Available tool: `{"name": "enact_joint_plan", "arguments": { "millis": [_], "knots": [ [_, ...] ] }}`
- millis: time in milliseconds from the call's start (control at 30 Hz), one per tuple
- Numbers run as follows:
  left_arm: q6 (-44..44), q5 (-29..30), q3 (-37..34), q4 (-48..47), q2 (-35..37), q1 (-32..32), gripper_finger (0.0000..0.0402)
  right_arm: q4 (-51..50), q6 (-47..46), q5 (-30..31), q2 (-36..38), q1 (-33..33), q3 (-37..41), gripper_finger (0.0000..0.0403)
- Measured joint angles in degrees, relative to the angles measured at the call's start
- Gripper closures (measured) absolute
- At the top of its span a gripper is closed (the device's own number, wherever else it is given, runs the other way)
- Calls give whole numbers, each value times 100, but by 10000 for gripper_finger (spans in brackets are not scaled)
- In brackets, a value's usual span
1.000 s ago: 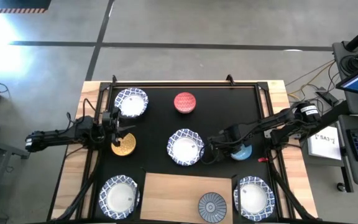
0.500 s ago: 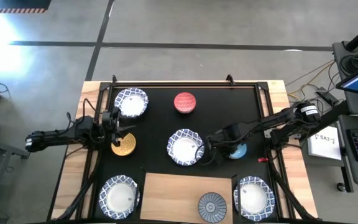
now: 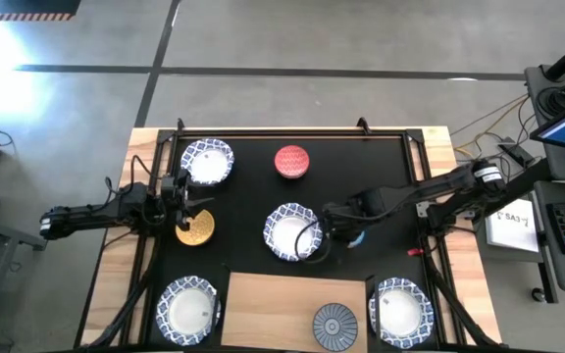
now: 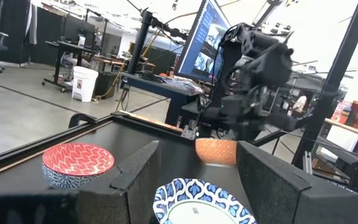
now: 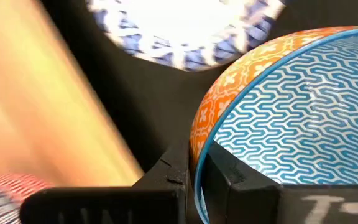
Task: Place and stack bowls onto a shelf
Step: Stack the small light blue bowl on top of the small blue bowl on the shelf
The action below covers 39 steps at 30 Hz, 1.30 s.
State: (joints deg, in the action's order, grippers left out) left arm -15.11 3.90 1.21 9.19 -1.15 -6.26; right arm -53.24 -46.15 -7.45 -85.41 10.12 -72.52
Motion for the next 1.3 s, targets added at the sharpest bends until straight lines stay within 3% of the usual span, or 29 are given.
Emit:
{"name": "enact_joint_plan", "arguments": {
  "millis": [300, 533, 733, 967, 1300],
  "knots": [
    [0, -2, 0, 1, 0, 0, 208, 16, 181, 162, -82, 715, -646, 390],
    [-1, -1, 0, 2, 0, 0, 208, 43, 275, 158, -597, 1346, -1144, 390],
    [0, -2, 0, 0, 0, 2, 208, -444, 637, 165, -1273, 1758, -2034, 390],
    [-1, -2, 0, 0, 0, 0, 208, -1776, 805, 609, -1999, 2125, -3295, 390],
    [-2, 0, 0, 2, 0, 0, 208, -2071, 974, 600, -2758, 2736, -4681, 390]
  ]
}}
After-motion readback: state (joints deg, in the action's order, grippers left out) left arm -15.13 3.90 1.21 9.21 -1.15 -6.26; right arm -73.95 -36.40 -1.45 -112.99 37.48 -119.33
